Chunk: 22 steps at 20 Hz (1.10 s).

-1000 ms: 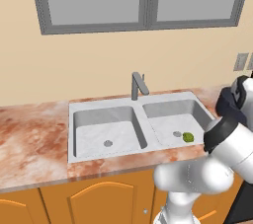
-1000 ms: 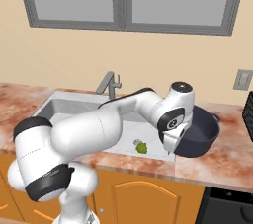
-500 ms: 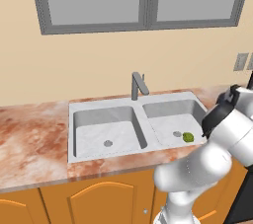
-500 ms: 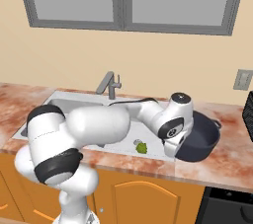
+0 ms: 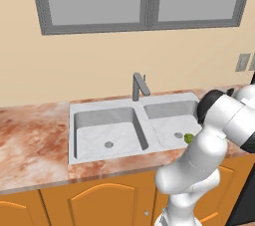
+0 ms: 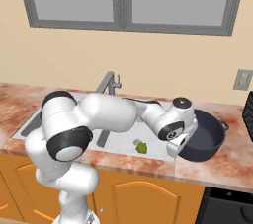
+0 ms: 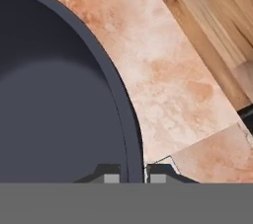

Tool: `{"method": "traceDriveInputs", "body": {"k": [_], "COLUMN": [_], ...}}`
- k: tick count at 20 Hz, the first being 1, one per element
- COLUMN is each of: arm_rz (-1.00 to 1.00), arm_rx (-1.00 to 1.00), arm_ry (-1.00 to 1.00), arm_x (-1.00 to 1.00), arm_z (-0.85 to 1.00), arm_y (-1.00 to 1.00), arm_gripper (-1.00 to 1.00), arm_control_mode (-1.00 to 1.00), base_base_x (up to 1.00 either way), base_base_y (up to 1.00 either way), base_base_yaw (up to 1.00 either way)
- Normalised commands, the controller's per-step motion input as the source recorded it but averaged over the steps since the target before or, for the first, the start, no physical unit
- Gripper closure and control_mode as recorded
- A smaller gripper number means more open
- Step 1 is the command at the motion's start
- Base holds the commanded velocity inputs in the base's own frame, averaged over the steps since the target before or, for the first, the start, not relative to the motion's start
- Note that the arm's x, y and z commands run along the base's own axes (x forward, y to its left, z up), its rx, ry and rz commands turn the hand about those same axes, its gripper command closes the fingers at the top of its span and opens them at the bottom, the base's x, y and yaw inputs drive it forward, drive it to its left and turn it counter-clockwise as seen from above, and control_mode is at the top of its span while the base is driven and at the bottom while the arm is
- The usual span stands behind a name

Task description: Dump the broccoli from the pot into the sink. Then turn on the water and wash the broccoli. Then turn off the water and put the broccoli back in the pot.

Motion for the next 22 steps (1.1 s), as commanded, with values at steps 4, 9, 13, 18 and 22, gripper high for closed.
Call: {"method": "traceDriveInputs", "body": {"k": [4,9,13,18,22], "arm_rz": [-0.07,0.00,0.00,0.00,0.00], "arm_rx": [0.00,0.00,0.00,0.00,0.00], "arm_ry": [-0.01,0.00,0.00,-0.04,-0.15], "arm_x": [0.22,0.03,-0.02,-0.37,-0.23], "arm_z": [-0.15,-0.17,-0.09,0.00,0.12], "arm_y": [-0.25,0.00,0.00,0.00,0.00], "arm_gripper": [1.00,1.00,-1.00,-1.00,-1.00], "arm_control_mode": [-1.00,-1.00,-1.00,-1.00,-1.00], "base_base_x": [0.00,0.00,0.00,0.00,0.00], "base_base_y": [0.00,0.00,0.00,0.00,0.00], "base_base_yaw": [0.00,0.00,0.00,0.00,0.00]}}
